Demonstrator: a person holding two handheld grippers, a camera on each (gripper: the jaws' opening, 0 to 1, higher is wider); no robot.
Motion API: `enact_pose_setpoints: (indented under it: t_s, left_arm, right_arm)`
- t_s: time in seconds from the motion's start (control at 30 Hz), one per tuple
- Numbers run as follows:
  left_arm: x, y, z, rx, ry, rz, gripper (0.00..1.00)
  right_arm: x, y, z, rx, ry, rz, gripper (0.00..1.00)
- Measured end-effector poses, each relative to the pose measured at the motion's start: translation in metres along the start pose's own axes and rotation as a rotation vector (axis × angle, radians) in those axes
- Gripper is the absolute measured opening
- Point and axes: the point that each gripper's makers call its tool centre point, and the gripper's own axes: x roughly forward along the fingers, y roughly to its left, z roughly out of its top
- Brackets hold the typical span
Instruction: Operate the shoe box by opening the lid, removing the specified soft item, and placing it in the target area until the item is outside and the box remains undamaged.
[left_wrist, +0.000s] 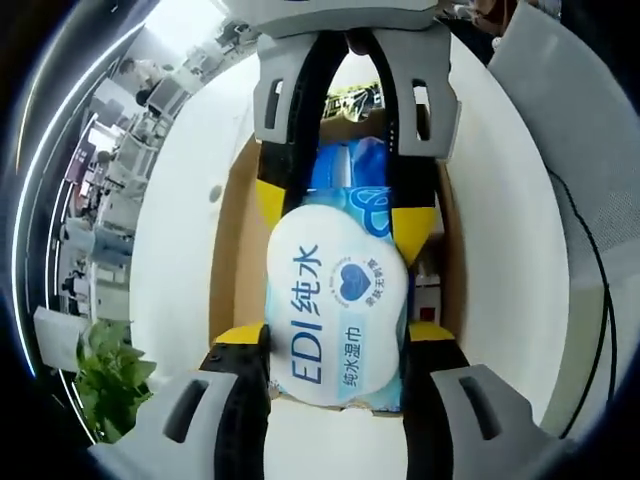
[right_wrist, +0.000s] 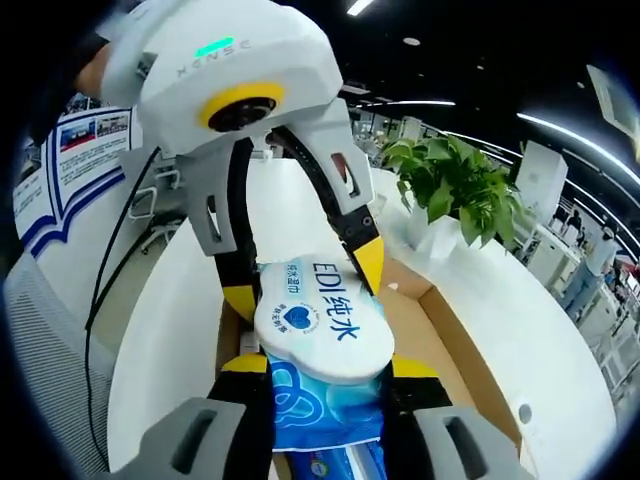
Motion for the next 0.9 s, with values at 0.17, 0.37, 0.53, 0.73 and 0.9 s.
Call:
enact_pose_setpoints:
  t_s: [0.17,0.37,0.53,0.73,0.9]
  left_arm:
    - [-0.009,0.004,0.010,0.002,0.006,-0.002,0.50]
    - [-0.014,0.007,0.024,0.015,0.000,-0.006,0.50]
    - [-0.015,0.008,0.039,0.018,-0.010,-0.004,0.50]
    - [-0.017,0.012,0.057,0.024,-0.018,0.003,0.50]
    - [-0.018,0.014,0.078,0.025,-0.028,-0.007,0.50]
  right_arm:
    - [-0.012,-0.004,0.005,0.004,-0.018,-0.009,0.36]
    - [-0.029,-0.005,0.007,0.009,-0.028,-0.014,0.35]
    - [-0.045,-0.006,0.005,0.002,-0.027,-0.019,0.35]
    - [-0.061,-0.013,0.001,-0.005,-0.026,-0.025,0.35]
    - [-0.082,-0.018,-0.002,-0.001,-0.027,-0.024,0.35]
